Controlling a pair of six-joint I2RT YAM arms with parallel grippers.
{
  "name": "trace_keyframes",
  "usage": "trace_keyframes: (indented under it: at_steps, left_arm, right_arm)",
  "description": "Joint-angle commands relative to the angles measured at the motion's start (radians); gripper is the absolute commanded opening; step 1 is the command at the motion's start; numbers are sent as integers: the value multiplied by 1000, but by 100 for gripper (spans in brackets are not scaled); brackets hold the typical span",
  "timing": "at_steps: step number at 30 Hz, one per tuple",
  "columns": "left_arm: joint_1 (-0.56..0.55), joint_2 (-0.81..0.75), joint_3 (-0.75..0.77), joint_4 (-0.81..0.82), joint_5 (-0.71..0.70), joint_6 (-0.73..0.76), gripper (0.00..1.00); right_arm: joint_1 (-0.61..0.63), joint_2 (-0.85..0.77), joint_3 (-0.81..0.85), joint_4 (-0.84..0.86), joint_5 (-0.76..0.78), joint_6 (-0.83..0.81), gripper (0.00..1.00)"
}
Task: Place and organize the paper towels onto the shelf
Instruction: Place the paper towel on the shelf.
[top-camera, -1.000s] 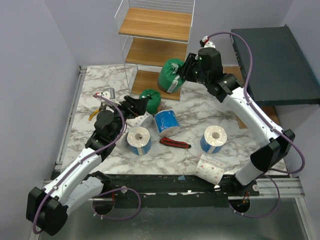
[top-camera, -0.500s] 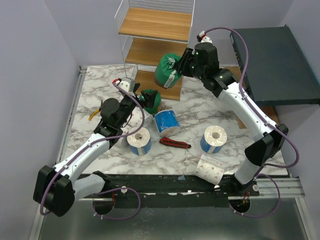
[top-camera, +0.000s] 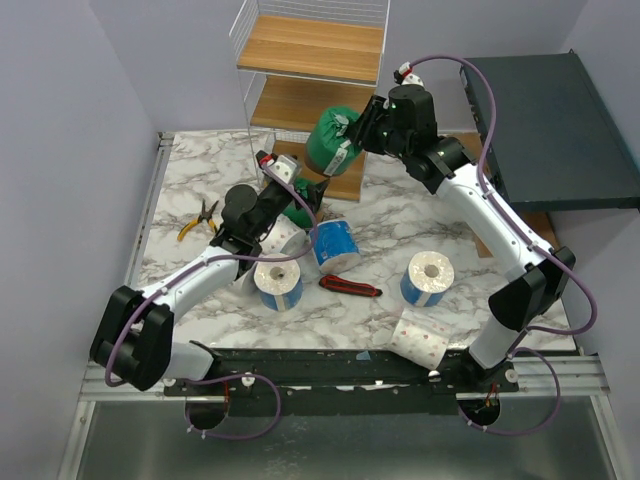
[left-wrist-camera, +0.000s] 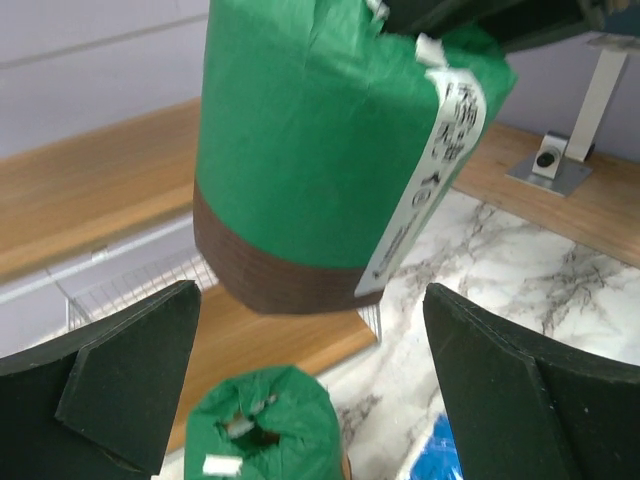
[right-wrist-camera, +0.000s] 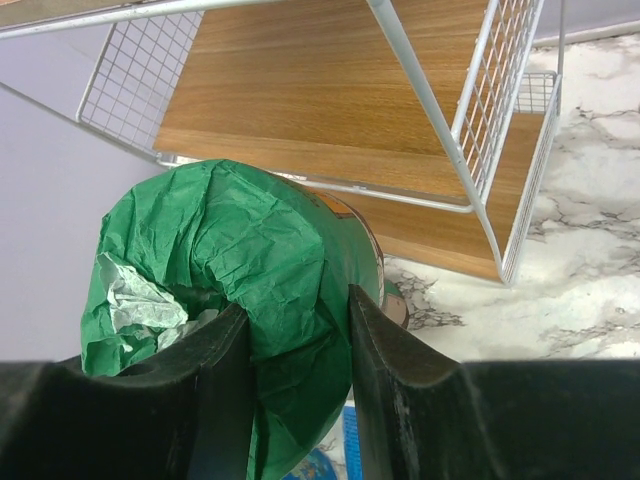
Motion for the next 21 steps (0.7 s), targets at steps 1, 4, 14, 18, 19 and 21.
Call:
trace_keyframes:
  at_steps: [1,4,14,18,19,21]
  left_arm:
    - [-1,48,64,141,86,47,99]
    - [-1,78,71,209,104,19,99]
    - [-13,191,166,211,121,16,99]
    - [-17,206,172,221,103,13,99]
    - [-18,210,172,225,101,10,99]
    - [-19,213,173,234,91,3,99]
  right_arm:
    - [-3,1,32,56,-39,32,39]
    - [-4,-2,35,52,-42,36,39]
    - [-3,1,59,46,-48,60,39]
    - [-3,-3,64,48,-55,69,39]
    - [-3,-5,66,47,-58,70,39]
    - [-3,-9,70,46,-66,74,39]
